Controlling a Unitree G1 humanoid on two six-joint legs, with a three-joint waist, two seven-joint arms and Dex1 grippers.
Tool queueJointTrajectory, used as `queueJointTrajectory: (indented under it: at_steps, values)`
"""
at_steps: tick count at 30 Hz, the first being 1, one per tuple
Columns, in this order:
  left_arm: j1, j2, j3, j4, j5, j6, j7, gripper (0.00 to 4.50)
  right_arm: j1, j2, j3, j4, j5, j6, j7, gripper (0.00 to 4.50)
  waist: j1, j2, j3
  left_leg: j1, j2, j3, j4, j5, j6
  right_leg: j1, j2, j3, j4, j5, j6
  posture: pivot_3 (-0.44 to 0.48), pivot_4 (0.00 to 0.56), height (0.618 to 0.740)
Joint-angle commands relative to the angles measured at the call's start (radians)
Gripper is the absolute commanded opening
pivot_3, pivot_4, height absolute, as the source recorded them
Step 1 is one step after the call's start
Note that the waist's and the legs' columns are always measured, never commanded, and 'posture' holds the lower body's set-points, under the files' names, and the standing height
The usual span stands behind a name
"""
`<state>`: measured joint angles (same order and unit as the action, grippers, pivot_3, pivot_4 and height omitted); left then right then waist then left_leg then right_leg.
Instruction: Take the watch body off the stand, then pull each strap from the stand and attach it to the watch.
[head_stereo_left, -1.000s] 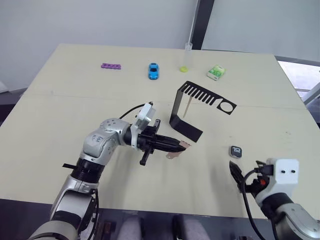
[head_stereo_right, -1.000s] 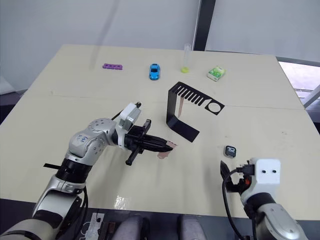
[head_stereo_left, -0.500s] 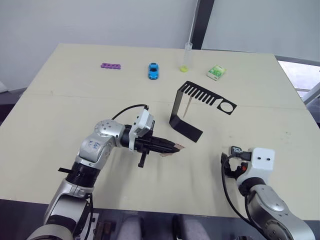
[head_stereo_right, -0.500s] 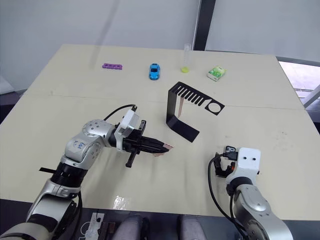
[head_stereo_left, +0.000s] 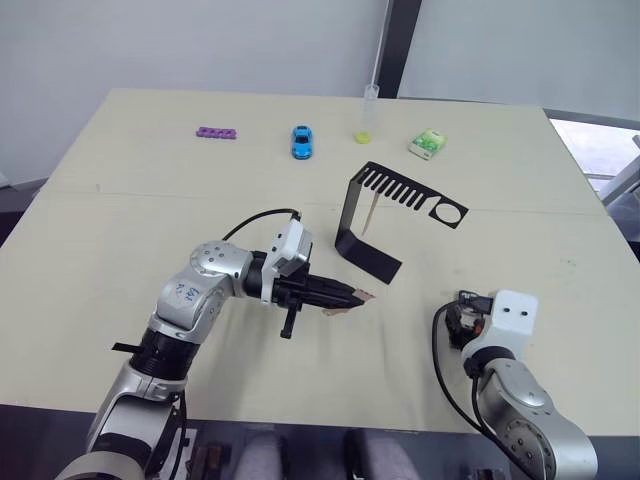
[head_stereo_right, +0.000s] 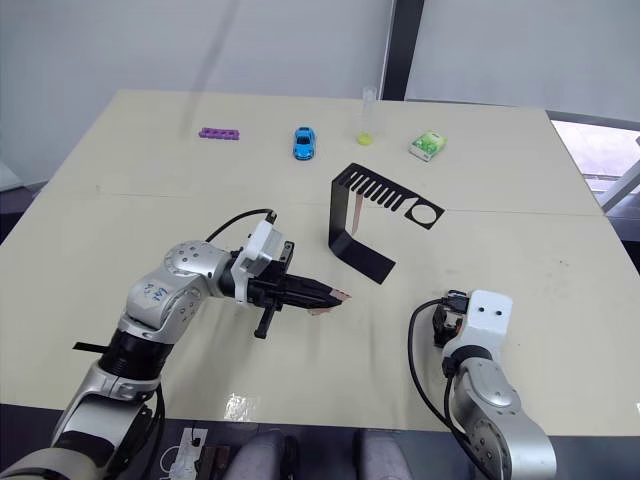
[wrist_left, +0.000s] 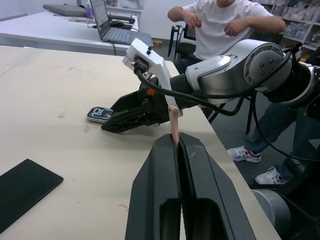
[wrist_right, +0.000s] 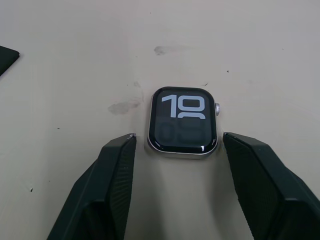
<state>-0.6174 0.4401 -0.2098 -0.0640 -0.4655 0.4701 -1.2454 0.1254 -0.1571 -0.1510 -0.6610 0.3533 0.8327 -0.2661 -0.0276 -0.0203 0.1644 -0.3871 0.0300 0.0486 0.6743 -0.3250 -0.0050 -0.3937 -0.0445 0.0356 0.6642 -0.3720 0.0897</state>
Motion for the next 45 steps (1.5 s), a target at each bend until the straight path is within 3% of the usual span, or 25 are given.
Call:
queueJointTrajectory:
  at_steps: [1,45]
  values:
    - [0.000,-0.002,0.005,-0.032,-0.016,0.000,0.003,0.00,-0.004,0.015,-0.022,0.004,-0.025,0.004,0.002,3.19,0.000,0.000,0.000,0.000,0.000,0.000,0.000,0.000,0.000,0.000,0.000,0.000,0.000,0.000,0.000,0.000,0.150,0.740]
    - [-0.009,-0.015,0.002,-0.024,-0.007,-0.009,0.020,0.00,-0.084,0.070,-0.035,0.082,-0.114,-0.008,0.041,3.19,-0.003,0.000,0.000,0.000,0.000,0.000,0.000,0.000,0.000,0.000,0.000,0.000,0.001,0.000,0.000,0.000,0.150,0.740]
